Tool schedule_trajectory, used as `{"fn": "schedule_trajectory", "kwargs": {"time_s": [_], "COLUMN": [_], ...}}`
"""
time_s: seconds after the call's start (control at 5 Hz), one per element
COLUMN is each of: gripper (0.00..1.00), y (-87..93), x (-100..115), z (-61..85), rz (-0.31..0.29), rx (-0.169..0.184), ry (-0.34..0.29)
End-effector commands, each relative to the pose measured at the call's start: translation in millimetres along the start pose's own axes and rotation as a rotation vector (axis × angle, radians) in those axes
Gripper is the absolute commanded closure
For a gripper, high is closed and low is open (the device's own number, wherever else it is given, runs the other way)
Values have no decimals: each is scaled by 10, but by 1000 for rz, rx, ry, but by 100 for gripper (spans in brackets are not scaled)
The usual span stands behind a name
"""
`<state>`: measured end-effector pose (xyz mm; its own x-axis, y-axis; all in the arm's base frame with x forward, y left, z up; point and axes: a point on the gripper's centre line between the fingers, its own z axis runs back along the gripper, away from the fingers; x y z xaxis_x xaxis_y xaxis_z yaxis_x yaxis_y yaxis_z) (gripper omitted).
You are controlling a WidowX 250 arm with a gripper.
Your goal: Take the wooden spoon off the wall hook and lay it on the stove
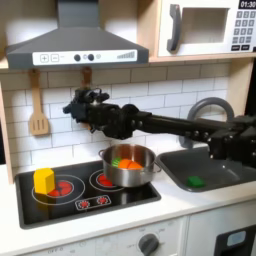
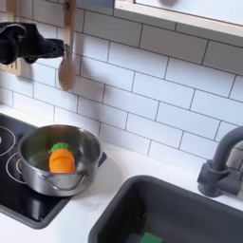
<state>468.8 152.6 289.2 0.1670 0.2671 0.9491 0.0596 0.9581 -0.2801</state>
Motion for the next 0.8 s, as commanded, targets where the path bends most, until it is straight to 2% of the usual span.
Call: {"fn": "schedule_trajectory", "kwargs": {"time_s": [0.0,0.2,0.4,0.6], "gripper": [0,0,0,0], "y": [-55,-33,5,-74], "x": [5,66,40,-36], "z": [-48,-60,-35,-121], "rz": [2,8,5,-8], "rx": [-2,4,21,2], "ry": [-18,-36,-32,-18]}}
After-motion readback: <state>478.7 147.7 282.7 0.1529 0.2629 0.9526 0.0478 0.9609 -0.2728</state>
